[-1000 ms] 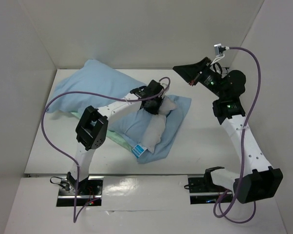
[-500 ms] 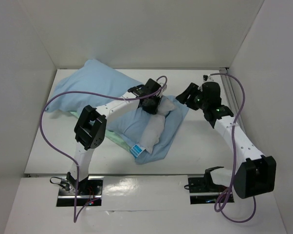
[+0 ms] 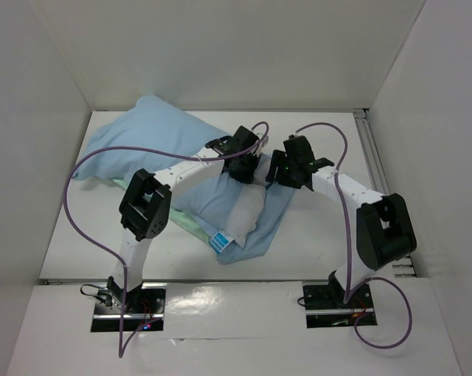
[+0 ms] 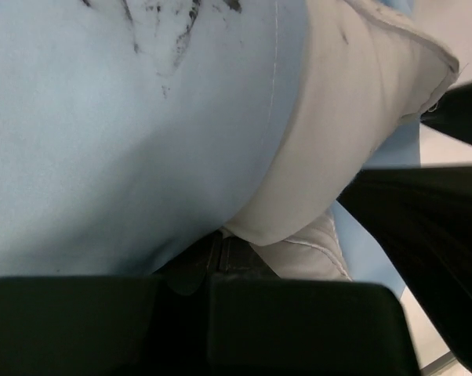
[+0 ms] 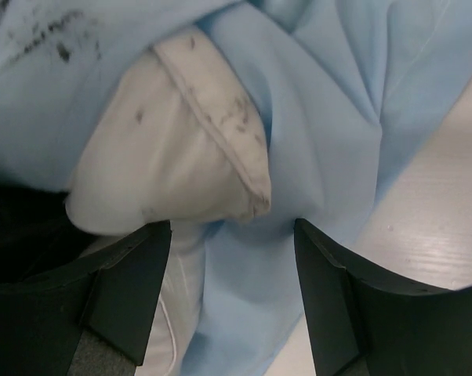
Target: Put the pillow into the pillowcase
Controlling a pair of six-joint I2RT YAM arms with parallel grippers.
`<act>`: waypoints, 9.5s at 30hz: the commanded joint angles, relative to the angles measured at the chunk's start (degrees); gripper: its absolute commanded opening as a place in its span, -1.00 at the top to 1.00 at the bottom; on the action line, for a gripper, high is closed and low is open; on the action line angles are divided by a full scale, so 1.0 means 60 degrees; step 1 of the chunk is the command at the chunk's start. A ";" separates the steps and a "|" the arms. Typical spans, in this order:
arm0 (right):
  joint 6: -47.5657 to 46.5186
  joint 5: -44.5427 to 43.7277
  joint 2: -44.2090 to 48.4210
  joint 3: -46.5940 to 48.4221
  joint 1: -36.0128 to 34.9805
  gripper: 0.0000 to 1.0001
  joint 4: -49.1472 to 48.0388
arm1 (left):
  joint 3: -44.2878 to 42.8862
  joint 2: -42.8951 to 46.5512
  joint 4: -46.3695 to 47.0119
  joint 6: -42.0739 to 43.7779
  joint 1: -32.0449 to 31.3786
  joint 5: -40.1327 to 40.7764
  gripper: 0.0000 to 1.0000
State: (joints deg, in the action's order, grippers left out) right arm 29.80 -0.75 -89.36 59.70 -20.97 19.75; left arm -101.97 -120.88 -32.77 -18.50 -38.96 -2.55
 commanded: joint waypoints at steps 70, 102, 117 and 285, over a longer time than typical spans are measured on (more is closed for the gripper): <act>0.0364 -0.0276 0.0345 0.1138 0.1662 1.00 -0.0712 | 0.2214 0.0239 -0.1833 0.0900 0.0487 -0.0936 1.00; -0.0851 0.5098 0.3058 0.0364 0.0859 0.96 0.0061 | -0.0464 -0.0963 -0.2023 -0.0651 0.0414 -0.0616 1.00; -0.0338 0.0081 0.3863 0.0699 0.1181 -0.50 0.2846 | -0.1899 0.0472 -0.3603 -0.0433 0.0414 -0.0631 0.71; -0.1232 0.4579 0.3016 0.0875 -0.4340 1.00 -0.1402 | -0.2221 0.0023 -0.0294 -0.4869 0.0473 -0.0220 1.00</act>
State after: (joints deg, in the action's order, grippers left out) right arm 19.81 13.98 -71.90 63.31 -42.81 15.03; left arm -109.80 -117.71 -47.53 -44.80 -36.23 -6.33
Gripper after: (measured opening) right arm 0.008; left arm 0.050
